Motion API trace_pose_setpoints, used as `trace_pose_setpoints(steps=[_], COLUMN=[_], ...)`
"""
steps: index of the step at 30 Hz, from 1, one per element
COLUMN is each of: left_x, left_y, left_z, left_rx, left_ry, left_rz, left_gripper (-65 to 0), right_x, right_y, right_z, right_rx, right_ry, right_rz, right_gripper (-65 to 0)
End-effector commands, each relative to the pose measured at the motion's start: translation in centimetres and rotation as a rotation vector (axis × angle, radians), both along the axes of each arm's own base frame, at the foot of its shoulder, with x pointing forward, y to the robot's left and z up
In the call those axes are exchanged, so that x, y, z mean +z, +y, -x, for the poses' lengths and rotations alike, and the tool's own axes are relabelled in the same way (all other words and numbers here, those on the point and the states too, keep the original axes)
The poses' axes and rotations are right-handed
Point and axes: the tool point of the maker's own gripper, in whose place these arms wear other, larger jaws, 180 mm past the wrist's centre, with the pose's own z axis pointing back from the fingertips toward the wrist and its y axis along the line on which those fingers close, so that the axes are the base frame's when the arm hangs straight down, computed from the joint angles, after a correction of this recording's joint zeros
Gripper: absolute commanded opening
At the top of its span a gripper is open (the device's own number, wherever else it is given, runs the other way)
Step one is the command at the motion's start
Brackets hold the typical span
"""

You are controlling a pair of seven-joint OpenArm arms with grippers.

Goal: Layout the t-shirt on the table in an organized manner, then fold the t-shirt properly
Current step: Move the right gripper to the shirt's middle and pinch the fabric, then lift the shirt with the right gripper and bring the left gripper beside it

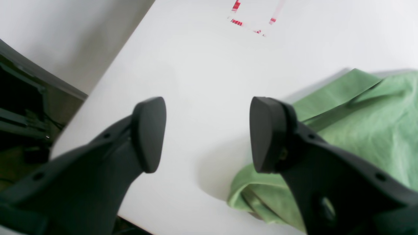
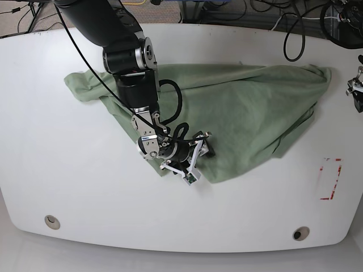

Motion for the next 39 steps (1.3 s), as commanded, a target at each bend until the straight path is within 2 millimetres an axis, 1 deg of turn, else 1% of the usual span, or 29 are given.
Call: trace_pose_setpoints(steps=[1, 2, 3, 5, 6, 7, 9, 10, 14, 15, 17, 18, 19, 23, 26, 27, 28, 30, 31, 33, 36, 39], left_x=[0.9, 0.8, 0.7, 0.7, 0.6, 0.4, -0.1, -0.6, -1.6, -2.1, -2.6, -3.0, -3.4, -4.6, -5.5, -5.9, -6.0, -6.5, -6.7, -7.2, -7.5, -7.1], left_y=[-0.2, -0.3, -0.3, -0.3, -0.4, -0.7, -1.3, -1.9, -3.1, -3.8, -4.7, -5.5, -6.2, -8.7, -10.9, -11.7, -12.1, -13.7, -14.2, -15.7, -17.2, -19.2], left_z=[-0.3, -0.3, -0.3, -0.3, -0.3, -0.4, -0.6, -0.6, -0.7, -0.9, -1.2, -1.4, -1.5, -1.9, -2.3, -2.4, -2.5, -2.7, -2.7, -2.7, -3.0, -4.1], left_rx=[-0.006, -0.005, -0.004, -0.005, -0.009, -0.017, -0.037, -0.054, -0.093, -0.110, -0.138, -0.157, -0.171, -0.226, -0.280, -0.304, -0.315, -0.349, -0.355, -0.377, -0.404, -0.451], left_ry=[-0.037, -0.037, -0.036, -0.034, -0.033, -0.027, -0.014, 0.003, 0.031, 0.040, 0.052, 0.059, 0.064, 0.083, 0.101, 0.109, 0.111, 0.117, 0.118, 0.120, 0.118, 0.096], left_rz=[-0.011, -0.007, -0.006, -0.006, -0.004, 0.000, 0.006, 0.013, 0.028, 0.037, 0.047, 0.059, 0.073, 0.109, 0.137, 0.146, 0.150, 0.173, 0.182, 0.210, 0.235, 0.256], left_gripper=[-26.9, -26.9, -26.9, -26.9, -26.9, -26.9, -26.9, -26.9, -26.9, -26.9, -26.9, -26.9, -26.9, -26.9, -26.9, -26.9, -26.9, -26.9, -26.9, -26.9, -26.9, -26.9], right_x=[2.2, 2.4, 2.5, 3.5, 3.7, 4.0, 4.9, 5.8, 8.4, 9.5, 11.2, 12.5, 13.3, 17.4, 20.3, 22.2, 23.0, 25.5, 26.1, 28.6, 31.1, 33.4], right_y=[0.6, 0.6, 0.5, 0.5, 0.4, 0.3, 0.2, 0.0, -0.9, -1.2, -1.6, -1.9, -2.2, -4.9, -6.3, -6.6, -6.8, -7.7, -8.1, -9.0, -8.9, -8.9], right_z=[-1.5, -1.6, -1.7, -2.1, -2.2, -2.2, -2.4, -2.6, -2.8, -2.9, -3.1, -3.4, -3.4, -3.7, -3.7, -3.7, -3.7, -3.5, -3.4, -3.1, -2.5, -1.7], right_rx=[0.004, 0.004, 0.003, -0.001, -0.003, -0.004, -0.010, -0.015, -0.029, -0.035, -0.042, -0.048, -0.054, -0.089, -0.113, -0.123, -0.127, -0.146, -0.152, -0.171, -0.162, -0.145], right_ry=[-0.056, -0.061, -0.067, -0.099, -0.110, -0.121, -0.157, -0.187, -0.264, -0.292, -0.334, -0.367, -0.387, -0.491, -0.563, -0.609, -0.629, -0.688, -0.703, -0.765, -0.828, -0.908], right_rz=[-0.025, -0.025, -0.026, -0.030, -0.029, -0.029, -0.030, -0.030, -0.003, 0.008, 0.023, 0.031, 0.038, 0.111, 0.150, 0.154, 0.158, 0.184, 0.195, 0.226, 0.261, 0.305], right_gripper=[-42.0, -47.2, -51.0, -60.1, -63.4, -65.0, -64.8, -63.4, -64.8, -65.0, -65.0, -65.0, -65.0, -65.0, -65.0, -65.0, -65.0, -65.0, -65.0, -65.0, -65.0, -65.0])
